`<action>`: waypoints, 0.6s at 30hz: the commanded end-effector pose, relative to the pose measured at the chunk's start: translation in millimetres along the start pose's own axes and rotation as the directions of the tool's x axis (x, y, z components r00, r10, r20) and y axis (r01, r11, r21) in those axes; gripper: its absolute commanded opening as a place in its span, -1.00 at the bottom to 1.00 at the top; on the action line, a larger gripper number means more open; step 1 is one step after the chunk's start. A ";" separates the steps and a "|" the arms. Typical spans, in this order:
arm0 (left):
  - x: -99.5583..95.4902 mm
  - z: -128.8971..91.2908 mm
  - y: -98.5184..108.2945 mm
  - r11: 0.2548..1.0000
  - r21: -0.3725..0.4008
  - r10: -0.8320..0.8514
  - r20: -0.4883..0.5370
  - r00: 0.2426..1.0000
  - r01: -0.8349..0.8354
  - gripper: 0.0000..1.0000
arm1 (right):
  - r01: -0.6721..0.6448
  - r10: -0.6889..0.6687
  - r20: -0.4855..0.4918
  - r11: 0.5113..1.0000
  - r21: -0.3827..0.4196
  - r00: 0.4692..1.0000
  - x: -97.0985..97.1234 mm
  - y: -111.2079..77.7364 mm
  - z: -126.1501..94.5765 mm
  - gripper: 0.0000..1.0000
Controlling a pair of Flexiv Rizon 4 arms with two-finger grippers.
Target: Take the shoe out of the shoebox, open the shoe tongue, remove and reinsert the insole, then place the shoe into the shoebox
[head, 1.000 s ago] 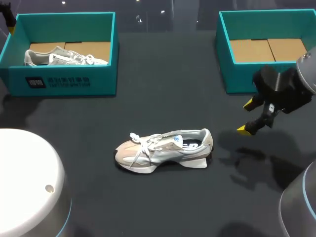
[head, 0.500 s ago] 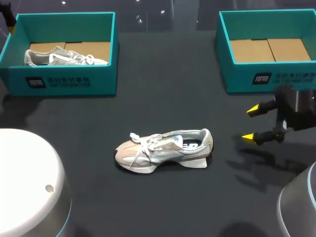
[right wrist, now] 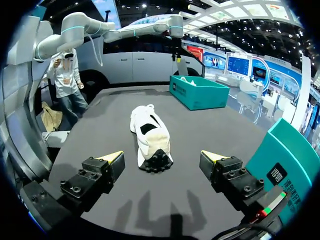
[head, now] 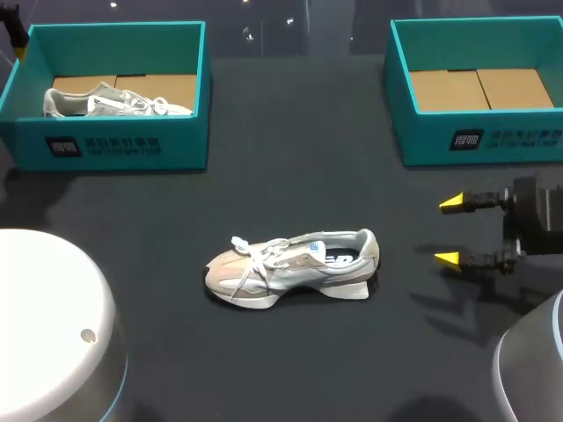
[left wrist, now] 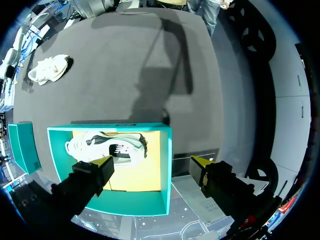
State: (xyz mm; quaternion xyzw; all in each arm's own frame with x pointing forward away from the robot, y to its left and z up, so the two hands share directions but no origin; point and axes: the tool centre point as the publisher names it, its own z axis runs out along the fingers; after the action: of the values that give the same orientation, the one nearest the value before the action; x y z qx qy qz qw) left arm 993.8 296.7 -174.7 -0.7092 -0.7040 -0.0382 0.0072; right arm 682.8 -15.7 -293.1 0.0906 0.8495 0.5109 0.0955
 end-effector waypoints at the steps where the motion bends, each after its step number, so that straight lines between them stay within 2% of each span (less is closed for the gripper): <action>1: 0.4 -0.4 0.5 1.000 0.001 0.001 -0.001 1.000 -0.001 1.00 | 0.014 -0.015 -0.034 1.000 -0.014 0.999 -4.5 -12.2 0.4 1.00; 7: 0.4 -0.4 0.5 1.000 0.001 0.001 -0.001 1.000 -0.001 1.00 | 0.038 -0.042 -0.068 0.998 -0.056 0.997 -7.9 -27.9 -1.6 1.00; 13: 0.4 -0.4 0.5 1.000 0.001 0.001 -0.001 1.000 -0.001 1.00 | 0.001 -0.003 -0.052 0.999 -0.045 0.999 -12.2 -52.7 2.9 1.00; 18: 0.4 -0.4 0.5 1.000 0.001 0.001 -0.001 1.000 -0.001 1.00 | -0.030 0.027 -0.044 0.997 -0.066 0.999 -12.4 -65.9 5.3 1.00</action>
State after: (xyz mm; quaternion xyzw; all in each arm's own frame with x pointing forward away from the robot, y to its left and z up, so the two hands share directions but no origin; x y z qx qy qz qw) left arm 993.8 296.7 -174.7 -0.7092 -0.7040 -0.0382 0.0071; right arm 690.8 -44.6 -345.5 0.0881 0.8354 0.5378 0.0715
